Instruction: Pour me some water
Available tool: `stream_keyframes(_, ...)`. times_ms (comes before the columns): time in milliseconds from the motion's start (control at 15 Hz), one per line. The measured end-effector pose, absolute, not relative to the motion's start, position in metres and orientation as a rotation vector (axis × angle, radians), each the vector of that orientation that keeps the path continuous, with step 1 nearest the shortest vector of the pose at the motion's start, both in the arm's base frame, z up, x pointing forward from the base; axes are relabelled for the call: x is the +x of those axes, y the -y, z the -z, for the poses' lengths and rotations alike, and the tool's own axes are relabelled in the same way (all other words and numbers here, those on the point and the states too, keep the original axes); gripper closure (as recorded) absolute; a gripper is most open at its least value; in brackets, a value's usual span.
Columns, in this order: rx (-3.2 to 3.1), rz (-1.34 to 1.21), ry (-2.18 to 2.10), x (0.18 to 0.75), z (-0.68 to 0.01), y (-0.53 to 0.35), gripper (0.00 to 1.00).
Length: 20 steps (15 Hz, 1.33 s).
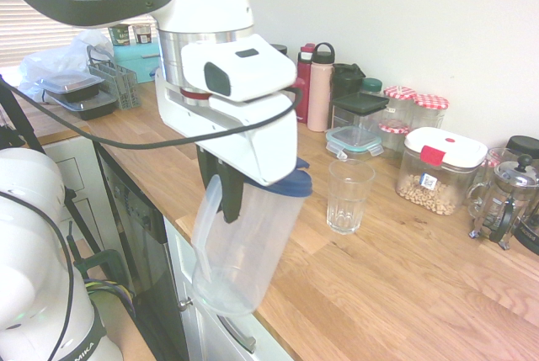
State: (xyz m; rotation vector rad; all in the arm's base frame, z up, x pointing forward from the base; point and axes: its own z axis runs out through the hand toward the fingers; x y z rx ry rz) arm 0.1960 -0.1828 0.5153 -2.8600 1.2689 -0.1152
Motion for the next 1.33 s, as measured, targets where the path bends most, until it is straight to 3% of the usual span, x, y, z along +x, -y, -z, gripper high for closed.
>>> stream_keyframes(467,-3.039,0.047,-1.085,0.272,-0.567,0.211,1.00)
stream_keyframes(733,-3.137,-0.262,-1.041,0.338,-0.597,0.188,1.00)
stream_keyframes(1067,-3.233,-0.704,-1.182,0.404,-0.588,0.188,1.00)
stream_keyframes(1333,-3.263,-0.790,-1.177,0.439,-0.567,0.165,1.00)
